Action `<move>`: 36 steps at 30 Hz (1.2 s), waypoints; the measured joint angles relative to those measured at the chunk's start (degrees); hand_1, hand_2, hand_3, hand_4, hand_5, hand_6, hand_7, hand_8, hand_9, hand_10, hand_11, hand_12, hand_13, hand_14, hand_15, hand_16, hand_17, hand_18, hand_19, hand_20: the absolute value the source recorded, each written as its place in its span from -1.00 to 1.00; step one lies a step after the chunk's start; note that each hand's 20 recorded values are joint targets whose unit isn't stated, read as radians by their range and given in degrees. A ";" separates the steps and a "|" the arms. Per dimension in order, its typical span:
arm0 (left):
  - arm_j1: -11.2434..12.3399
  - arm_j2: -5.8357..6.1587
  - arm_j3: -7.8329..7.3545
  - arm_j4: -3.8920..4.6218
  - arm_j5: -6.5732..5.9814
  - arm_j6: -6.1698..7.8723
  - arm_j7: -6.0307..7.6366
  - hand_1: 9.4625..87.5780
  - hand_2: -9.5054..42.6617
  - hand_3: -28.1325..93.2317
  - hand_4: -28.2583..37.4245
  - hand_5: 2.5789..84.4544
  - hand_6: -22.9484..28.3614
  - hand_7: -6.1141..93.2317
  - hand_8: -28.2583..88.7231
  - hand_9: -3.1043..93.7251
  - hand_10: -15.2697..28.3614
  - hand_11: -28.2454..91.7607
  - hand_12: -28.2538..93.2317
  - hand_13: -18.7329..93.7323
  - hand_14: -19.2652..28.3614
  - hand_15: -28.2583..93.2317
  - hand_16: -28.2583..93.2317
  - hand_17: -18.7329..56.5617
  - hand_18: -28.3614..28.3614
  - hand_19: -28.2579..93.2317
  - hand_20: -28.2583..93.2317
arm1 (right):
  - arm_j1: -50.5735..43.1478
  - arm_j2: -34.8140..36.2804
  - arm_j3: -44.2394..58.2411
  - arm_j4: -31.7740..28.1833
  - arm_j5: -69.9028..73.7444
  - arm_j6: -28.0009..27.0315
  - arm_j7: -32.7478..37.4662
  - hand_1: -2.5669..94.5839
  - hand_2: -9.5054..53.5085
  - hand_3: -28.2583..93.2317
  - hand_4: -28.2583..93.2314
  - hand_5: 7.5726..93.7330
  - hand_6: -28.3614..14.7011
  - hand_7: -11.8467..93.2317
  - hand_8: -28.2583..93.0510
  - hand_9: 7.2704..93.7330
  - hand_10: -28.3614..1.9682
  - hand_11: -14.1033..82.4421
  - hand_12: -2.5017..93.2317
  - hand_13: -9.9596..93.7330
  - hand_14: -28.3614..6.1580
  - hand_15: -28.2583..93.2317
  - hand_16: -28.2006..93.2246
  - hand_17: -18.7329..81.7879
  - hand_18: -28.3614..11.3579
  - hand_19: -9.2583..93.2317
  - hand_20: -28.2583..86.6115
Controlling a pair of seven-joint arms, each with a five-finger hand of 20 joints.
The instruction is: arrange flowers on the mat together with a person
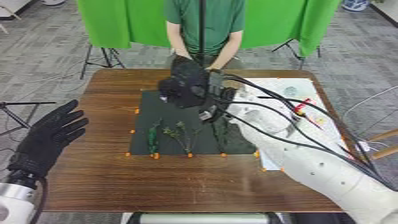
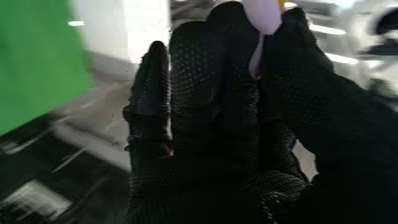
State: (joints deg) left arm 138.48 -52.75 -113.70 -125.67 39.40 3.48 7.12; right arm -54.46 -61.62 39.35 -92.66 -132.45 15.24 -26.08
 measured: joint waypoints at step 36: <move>-2.61 3.88 2.04 2.14 -1.06 1.27 0.70 -0.47 -0.83 0.58 -0.94 -0.30 0.03 -0.58 -0.66 -0.39 0.20 -0.24 -0.22 -0.27 0.38 -0.11 -0.48 -0.74 0.76 0.17 -0.38 | -0.17 -21.62 -5.05 20.54 -28.97 -9.74 -1.22 0.33 -1.00 0.37 -1.00 0.55 0.70 0.07 -0.66 0.87 0.72 -0.51 -0.03 0.44 0.57 0.25 0.19 -0.12 -0.23 0.36 0.26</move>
State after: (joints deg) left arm 135.88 -48.87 -111.67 -123.53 38.34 4.75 7.82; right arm -54.63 -83.24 34.29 -72.12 -161.41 5.50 -27.29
